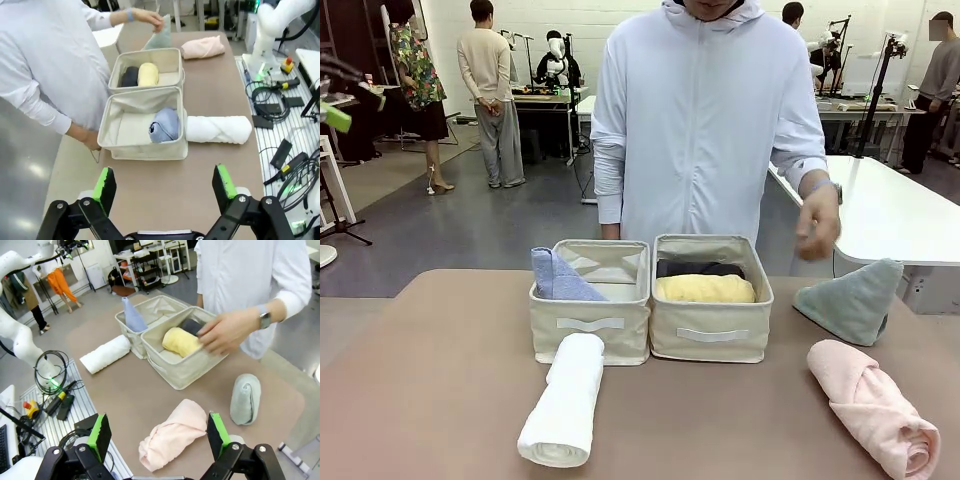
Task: Sort the towels based on their folding style.
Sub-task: Pick up one triangle-folded towel and place it in the left Fabric basket, then pick up another triangle-folded towel from the table and place it in the left Fabric basket.
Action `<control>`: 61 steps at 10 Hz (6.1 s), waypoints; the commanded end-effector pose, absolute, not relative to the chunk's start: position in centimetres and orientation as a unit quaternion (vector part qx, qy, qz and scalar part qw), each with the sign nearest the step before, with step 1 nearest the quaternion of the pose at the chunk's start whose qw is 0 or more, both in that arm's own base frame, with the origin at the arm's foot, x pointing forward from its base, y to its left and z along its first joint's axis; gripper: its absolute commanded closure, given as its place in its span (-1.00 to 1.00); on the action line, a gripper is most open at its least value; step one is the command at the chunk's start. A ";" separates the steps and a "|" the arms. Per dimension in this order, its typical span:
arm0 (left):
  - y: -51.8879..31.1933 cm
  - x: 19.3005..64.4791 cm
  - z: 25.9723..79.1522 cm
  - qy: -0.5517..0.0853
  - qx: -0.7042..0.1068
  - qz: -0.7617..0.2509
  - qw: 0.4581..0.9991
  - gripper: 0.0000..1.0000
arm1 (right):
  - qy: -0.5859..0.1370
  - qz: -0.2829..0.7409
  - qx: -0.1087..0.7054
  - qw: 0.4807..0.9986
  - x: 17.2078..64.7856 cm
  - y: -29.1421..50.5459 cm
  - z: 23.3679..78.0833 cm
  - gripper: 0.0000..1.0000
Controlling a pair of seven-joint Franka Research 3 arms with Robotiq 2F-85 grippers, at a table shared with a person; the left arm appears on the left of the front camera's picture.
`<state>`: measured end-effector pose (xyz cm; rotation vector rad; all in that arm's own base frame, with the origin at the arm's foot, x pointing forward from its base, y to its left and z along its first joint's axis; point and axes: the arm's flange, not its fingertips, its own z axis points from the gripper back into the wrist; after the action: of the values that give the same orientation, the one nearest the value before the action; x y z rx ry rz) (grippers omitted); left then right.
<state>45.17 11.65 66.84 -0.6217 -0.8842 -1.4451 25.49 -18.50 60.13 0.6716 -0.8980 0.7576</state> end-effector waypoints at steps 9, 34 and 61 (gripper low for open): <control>17.0 46.1 60.8 -0.408 -0.342 -0.557 0.638 -1.00 | -0.428 0.355 0.317 0.769 25.7 -18.5 60.3 -1.00; 17.0 46.1 60.8 -0.408 -0.342 -0.557 0.638 -1.00 | -0.248 0.382 0.055 0.889 32.6 -12.5 54.4 -1.00; 17.0 46.1 60.8 -0.408 -0.342 -0.557 0.638 -1.00 | -0.118 0.421 -0.011 0.899 53.0 -3.6 43.6 0.40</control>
<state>46.10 16.78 60.57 -0.7744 -0.9208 -1.2657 52.62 -3.15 43.35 -0.0046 -0.2464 0.8621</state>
